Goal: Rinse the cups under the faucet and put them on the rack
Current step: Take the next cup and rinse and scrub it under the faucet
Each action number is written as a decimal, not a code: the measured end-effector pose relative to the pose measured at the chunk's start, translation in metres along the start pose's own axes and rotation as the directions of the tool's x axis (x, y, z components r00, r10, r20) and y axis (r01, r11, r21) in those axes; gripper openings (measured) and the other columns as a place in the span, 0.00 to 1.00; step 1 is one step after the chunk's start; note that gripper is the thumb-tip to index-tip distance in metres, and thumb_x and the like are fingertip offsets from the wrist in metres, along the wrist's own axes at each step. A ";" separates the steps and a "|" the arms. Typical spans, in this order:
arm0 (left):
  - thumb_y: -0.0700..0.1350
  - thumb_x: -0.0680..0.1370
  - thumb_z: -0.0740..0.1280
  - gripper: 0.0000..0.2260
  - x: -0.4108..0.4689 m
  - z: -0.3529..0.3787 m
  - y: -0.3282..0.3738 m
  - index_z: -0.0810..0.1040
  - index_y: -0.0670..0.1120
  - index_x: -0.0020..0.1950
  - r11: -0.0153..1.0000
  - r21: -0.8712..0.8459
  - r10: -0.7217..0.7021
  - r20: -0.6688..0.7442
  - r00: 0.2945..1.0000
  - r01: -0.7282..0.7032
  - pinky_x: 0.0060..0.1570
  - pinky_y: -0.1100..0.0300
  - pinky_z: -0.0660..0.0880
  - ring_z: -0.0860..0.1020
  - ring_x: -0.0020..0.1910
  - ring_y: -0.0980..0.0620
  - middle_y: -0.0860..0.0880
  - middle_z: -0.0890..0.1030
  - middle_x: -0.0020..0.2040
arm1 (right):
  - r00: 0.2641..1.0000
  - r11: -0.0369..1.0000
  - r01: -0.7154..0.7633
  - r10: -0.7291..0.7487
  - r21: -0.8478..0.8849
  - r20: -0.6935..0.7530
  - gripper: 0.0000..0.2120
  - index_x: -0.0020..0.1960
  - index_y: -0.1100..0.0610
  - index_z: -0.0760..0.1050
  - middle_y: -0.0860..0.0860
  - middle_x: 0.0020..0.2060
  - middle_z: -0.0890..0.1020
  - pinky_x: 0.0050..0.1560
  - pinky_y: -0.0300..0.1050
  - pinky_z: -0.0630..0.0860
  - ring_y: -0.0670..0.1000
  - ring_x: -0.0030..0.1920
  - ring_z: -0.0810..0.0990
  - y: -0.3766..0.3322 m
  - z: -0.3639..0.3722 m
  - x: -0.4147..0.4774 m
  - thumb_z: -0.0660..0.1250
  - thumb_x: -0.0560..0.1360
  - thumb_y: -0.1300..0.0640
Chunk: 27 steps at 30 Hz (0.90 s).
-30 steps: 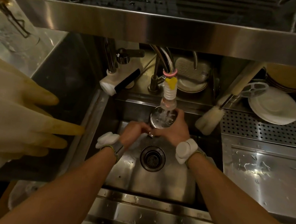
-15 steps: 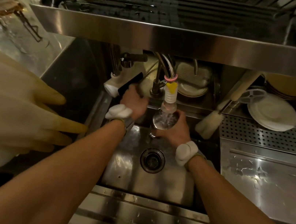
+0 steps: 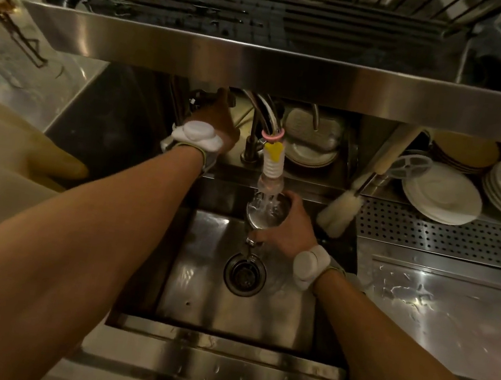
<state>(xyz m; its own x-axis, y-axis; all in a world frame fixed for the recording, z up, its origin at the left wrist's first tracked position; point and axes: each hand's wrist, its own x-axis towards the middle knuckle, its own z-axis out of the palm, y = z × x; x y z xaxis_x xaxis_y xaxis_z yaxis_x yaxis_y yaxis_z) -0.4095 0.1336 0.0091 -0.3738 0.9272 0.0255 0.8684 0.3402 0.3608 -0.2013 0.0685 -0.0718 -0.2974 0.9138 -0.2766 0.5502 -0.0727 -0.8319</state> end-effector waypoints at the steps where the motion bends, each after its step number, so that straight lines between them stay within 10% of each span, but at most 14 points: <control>1: 0.52 0.76 0.64 0.32 0.001 0.000 0.000 0.54 0.47 0.76 1.000 -0.007 0.002 -0.006 1.000 -0.002 0.59 0.53 0.71 0.73 0.65 0.40 0.43 0.71 0.70 | 1.000 1.000 0.000 0.000 -0.005 0.000 0.54 0.74 0.57 0.57 0.53 0.68 0.71 0.59 0.37 0.66 0.52 0.66 0.71 0.000 -0.001 0.000 0.83 0.55 0.56; 17: 0.47 0.75 0.63 0.13 -0.003 0.002 -0.006 0.66 0.48 0.58 0.995 -0.098 0.007 -0.059 0.998 -0.012 0.39 0.55 0.67 0.72 0.39 0.46 0.49 0.73 0.44 | 1.000 1.000 -0.001 0.001 0.018 0.000 0.55 0.72 0.55 0.58 0.52 0.66 0.72 0.62 0.42 0.71 0.52 0.65 0.73 0.007 0.003 0.001 0.83 0.52 0.55; 27: 0.46 0.76 0.64 0.28 -0.023 0.003 -0.010 0.58 0.46 0.73 0.986 -0.167 0.016 -0.043 0.999 -0.023 0.59 0.51 0.71 0.74 0.62 0.39 0.42 0.74 0.65 | 0.999 0.999 0.031 -0.032 -0.017 -0.009 0.54 0.72 0.56 0.58 0.53 0.66 0.73 0.63 0.43 0.70 0.53 0.65 0.73 0.004 0.003 0.002 0.83 0.53 0.56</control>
<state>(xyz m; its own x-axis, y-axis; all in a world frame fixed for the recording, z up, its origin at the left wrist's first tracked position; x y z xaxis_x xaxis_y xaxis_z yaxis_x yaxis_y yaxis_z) -0.4088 0.1093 0.0024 -0.3731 0.9251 0.0711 0.8104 0.2876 0.5103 -0.2025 0.0689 -0.0774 -0.3077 0.9192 -0.2457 0.5537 -0.0371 -0.8319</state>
